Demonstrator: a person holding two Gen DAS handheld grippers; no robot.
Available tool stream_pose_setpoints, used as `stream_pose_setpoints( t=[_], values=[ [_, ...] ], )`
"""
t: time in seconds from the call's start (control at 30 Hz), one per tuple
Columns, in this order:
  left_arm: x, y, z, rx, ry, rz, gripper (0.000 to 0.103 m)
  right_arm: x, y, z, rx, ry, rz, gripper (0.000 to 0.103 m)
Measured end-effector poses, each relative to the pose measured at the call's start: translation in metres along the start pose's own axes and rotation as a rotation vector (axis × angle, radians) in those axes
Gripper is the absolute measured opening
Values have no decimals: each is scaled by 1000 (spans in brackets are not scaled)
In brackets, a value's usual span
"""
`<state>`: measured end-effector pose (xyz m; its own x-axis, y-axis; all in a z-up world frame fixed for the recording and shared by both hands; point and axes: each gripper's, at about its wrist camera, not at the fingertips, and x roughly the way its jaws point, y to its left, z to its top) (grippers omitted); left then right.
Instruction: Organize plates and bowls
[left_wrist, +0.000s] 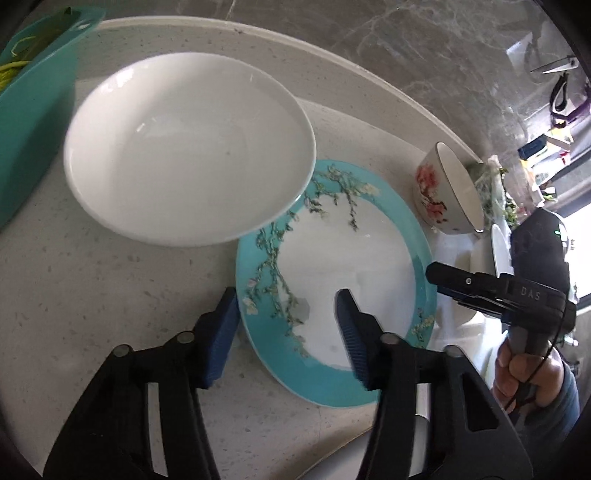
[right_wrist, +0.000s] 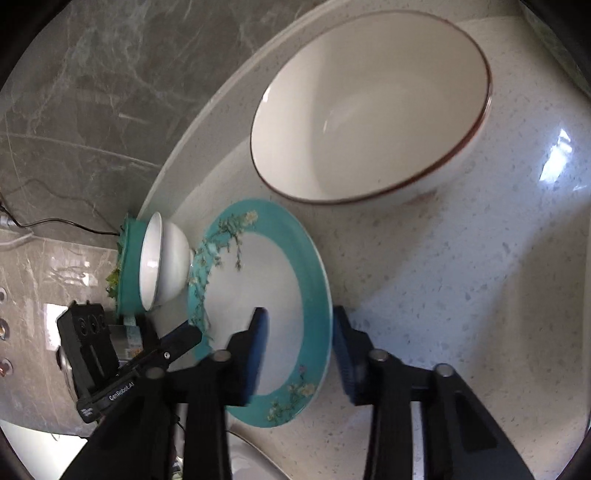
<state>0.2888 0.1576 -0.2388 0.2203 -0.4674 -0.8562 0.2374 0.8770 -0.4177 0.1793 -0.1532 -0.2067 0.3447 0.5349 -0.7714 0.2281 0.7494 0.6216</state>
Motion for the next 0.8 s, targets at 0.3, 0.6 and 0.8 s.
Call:
stream_pose_setpoints(
  t=[0.3,0.6,0.8],
  values=[
    [-5,6,-9,-3,17,19,24,-4,-4,-1,8,-8,-74,18],
    [-11,2,-18,1,37,30,16,-13,0,-3,18,-27,-78,18],
    [-30,-5,-23,8,4,16,16,-23,5,-8,2,-34,-84,18]
  ],
)
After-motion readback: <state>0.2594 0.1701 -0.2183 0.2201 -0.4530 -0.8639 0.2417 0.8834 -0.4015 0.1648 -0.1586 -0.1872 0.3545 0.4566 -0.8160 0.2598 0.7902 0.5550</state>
